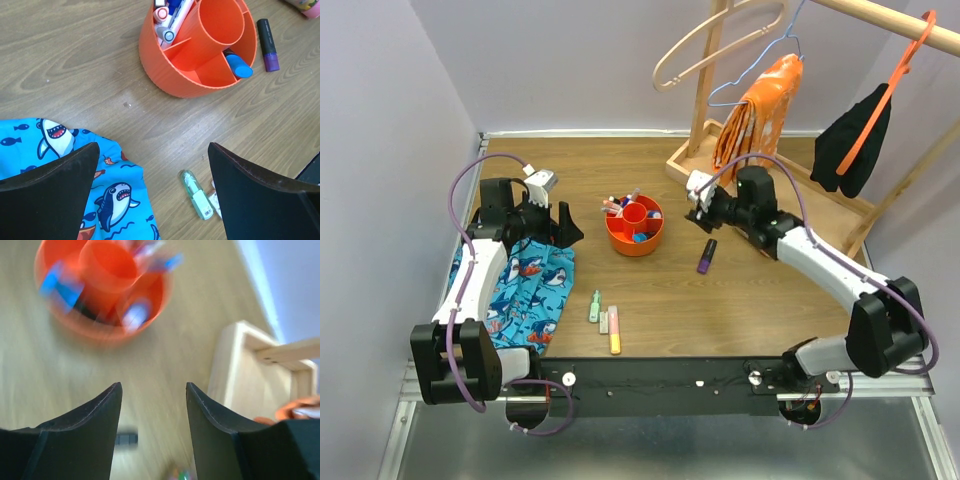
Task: Sort the stationery into containers
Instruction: Pick up the pen from the center of the board.
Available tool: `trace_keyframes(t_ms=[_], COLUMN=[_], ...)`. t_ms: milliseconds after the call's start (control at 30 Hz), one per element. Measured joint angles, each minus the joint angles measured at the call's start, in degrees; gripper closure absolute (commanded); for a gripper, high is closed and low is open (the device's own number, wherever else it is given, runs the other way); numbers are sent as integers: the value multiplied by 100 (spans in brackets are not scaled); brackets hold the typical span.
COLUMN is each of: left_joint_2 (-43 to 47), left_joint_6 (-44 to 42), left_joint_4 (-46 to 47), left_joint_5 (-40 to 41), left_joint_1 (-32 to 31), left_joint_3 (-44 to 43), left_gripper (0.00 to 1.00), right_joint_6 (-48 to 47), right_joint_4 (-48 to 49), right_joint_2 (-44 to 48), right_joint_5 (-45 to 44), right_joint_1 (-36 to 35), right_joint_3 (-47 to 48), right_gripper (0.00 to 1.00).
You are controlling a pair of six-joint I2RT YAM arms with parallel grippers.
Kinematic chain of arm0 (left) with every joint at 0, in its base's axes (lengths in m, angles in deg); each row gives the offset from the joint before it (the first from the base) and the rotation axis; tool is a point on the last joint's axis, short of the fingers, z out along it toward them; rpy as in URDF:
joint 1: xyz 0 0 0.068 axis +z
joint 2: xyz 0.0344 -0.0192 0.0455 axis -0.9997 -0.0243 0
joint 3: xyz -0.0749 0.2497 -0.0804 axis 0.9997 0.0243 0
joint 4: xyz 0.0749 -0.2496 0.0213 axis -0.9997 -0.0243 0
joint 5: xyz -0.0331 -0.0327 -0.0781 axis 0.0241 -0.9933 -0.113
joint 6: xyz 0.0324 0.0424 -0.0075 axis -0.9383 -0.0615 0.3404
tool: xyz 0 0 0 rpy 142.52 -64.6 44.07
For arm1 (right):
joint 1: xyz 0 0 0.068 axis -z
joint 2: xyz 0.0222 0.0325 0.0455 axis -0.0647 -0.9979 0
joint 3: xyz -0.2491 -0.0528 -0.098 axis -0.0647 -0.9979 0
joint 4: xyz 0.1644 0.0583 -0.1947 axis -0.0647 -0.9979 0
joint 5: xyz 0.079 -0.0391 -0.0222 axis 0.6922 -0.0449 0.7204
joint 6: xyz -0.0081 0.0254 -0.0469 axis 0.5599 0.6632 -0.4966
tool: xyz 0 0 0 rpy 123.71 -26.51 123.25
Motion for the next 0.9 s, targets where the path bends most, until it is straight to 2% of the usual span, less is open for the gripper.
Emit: trace_keyframes(t_ms=[33,67,100,233,333,533,900], left_joint_2=[39,87,129,341,472,557,573], left_joint_6=[-20,-37,-46,-57,-79,-98,-98], left_joint_4=[0,2,2,7,2,0,-13], left_joint_5=[-17,-33,-46,-101,-129,-168,-201], left_joint_1=[0,0,0,0,2,153,350], left_joint_3=[0,0,0,0,0,0,0], left_gripper=[1,1,1,1,1,1,1], right_joint_6=[-861,-1377,-2474,-4614,-5650,-7191,-7829], right_joint_4=[-966,-1517,-2570,-4671,-5427,-5984,-6030], right_joint_2=[13,-17,-181,-1029,-1440,-1624,-2120], right_joint_5=[238,348,433,431,356,151,81], right_joint_1=[111,142,164,168,170,170,122], right_joint_3=[256,402,634,1084,1248,1488,1528], right_gripper=[39,39,39,38,38,38,41])
